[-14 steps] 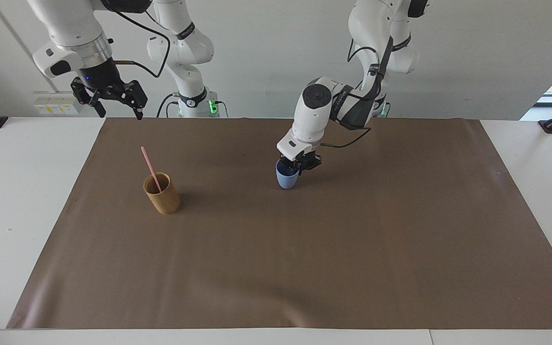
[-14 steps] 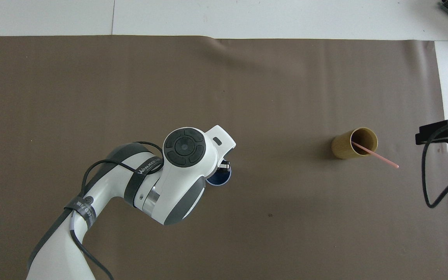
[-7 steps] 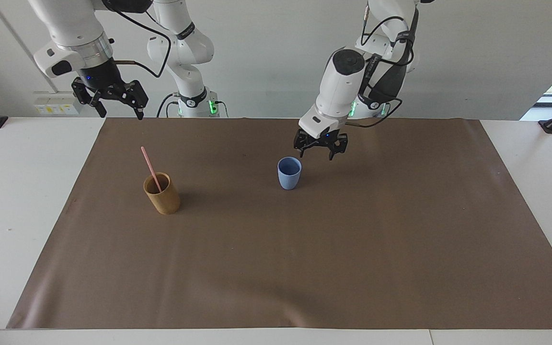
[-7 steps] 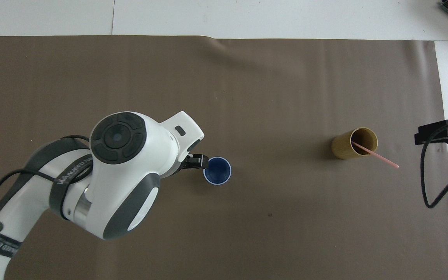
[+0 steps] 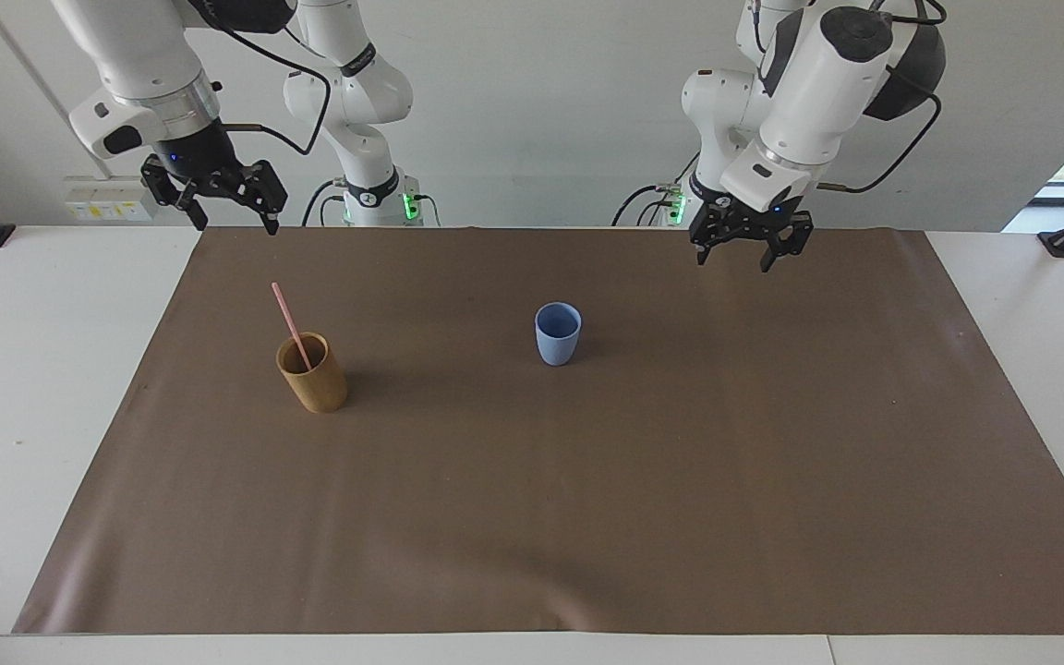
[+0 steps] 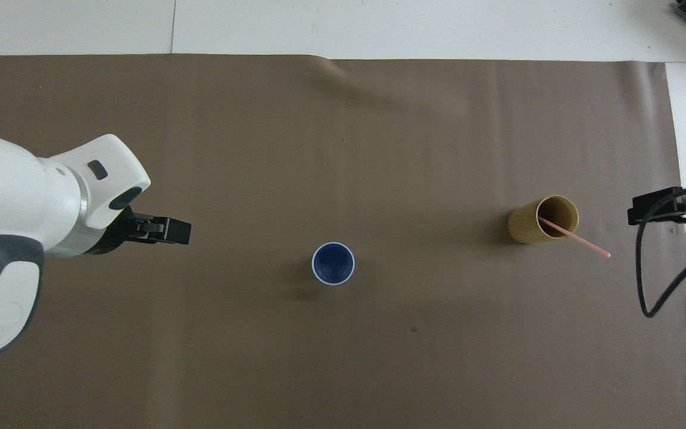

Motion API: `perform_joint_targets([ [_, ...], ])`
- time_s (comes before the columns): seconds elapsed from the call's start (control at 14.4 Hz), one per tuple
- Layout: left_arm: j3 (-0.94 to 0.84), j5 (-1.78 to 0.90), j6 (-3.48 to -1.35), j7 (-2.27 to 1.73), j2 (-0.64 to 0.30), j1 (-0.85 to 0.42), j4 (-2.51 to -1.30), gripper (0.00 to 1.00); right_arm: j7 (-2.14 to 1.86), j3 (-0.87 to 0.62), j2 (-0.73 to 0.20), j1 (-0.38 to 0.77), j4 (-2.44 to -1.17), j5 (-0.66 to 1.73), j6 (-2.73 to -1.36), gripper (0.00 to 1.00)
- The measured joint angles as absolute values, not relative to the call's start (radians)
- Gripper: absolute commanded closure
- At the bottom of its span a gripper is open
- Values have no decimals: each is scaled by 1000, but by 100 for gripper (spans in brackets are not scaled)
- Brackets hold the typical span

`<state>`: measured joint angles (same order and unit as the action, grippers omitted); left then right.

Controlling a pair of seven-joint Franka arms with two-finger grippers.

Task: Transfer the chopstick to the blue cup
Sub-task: 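Retract the left gripper while the right gripper reaches the pink chopstick, then grasp the pink chopstick in the tan cup with the right gripper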

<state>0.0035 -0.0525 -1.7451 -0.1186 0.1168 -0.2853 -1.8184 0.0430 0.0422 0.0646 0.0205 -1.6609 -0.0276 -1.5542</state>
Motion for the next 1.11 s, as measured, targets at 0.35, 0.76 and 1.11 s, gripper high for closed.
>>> perform_joint_targets([
  [0.35, 5, -24, -1599, 42, 101, -148, -1608, 0, -209, 42, 25, 23, -1809, -28, -1671, 0],
  [0.76, -1, -14, -1506, 62, 83, -126, -1540, 0, -478, 46, 2, 20, -1959, -87, -1712, 0],
  [1.11, 0, -14, -1466, 62, 53, -125, -1504, 0, -524, 46, 3, 21, -1977, -142, -1727, 45],
])
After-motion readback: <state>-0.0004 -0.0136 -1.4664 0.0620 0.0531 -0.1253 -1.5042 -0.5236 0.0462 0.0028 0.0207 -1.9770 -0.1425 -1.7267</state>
